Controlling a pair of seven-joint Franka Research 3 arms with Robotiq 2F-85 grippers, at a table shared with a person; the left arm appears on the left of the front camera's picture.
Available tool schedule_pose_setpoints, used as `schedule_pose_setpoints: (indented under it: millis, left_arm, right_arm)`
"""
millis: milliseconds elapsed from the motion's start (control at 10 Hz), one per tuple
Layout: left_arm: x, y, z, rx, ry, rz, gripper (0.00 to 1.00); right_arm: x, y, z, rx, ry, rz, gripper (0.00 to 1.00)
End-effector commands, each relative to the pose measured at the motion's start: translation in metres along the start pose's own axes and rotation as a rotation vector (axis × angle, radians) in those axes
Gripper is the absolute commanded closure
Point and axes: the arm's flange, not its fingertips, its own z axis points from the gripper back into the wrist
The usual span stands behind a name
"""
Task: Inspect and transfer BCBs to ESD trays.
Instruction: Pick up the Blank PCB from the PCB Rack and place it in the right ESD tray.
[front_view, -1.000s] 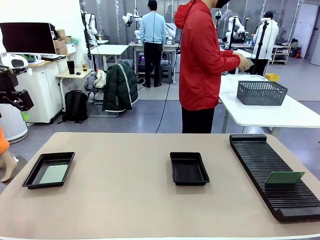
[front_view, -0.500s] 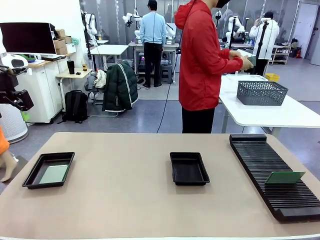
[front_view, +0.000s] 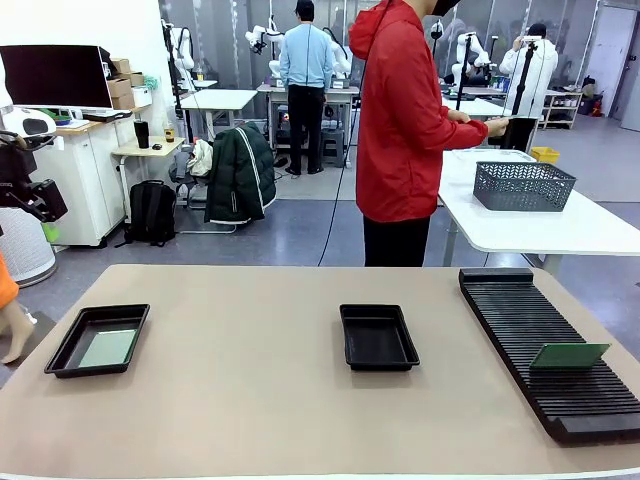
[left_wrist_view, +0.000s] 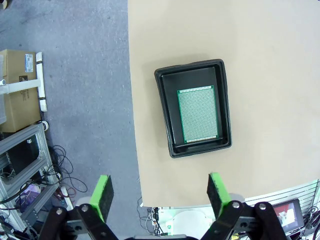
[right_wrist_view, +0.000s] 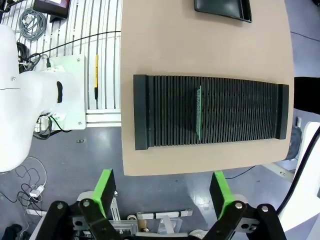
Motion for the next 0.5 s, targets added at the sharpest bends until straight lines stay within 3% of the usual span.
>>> schedule_pose_setpoints:
  millis: [0,400]
  left_arm:
    - [0.0,0.0,0.0,0.0,0.0,0.001,0.0]
    - [0.0,0.0,0.0,0.0,0.0,0.001,0.0]
  right_arm:
    - [0.001,0.0,0.0,0.001,0.002,0.003,0.0]
    - [-0.002,-0.005,-0.04,-0.042,0.019,0.048,0.0]
